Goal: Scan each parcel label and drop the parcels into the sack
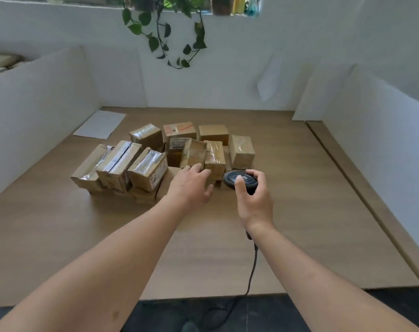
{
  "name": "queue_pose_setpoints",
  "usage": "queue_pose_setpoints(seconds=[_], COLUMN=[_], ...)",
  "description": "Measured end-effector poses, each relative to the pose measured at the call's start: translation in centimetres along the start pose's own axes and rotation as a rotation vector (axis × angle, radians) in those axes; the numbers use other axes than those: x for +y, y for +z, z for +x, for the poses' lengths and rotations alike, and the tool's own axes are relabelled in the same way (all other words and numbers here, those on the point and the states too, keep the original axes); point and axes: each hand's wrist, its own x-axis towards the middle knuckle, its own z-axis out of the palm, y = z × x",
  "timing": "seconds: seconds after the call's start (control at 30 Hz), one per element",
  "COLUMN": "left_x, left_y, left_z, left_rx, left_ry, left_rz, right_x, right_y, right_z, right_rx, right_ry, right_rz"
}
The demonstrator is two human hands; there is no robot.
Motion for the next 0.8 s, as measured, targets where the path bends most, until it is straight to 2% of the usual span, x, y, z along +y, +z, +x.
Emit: queue_pose_setpoints(seconds=[0.27,0.43,0.57,0.8], left_x=[2.2,4.9,7.4,11.0], left_y=[2.0,3.8,6.5,10.3], left_z=[13.8,20.7,25.1,29.9], left_rx=[-0.083,-0.133,-0.140,-0.127], left_ry=[0.110,0.081,-0.022,-0.341], left_rz=[-0.043,-0.052,-0.074,-0.154], right_x=[1.6,3.4,6.5,12.9], right_y=[-0.4,-1.7,-2.1,-3.6], right_z=[10.4,16.6,21.4,28.3], right_rx=[0.128,0.147,0.109,-0.069], right_ry=[0.091,0.141,0.183,0.230], right_rz=[-0.008,-0.004,0.031,0.065])
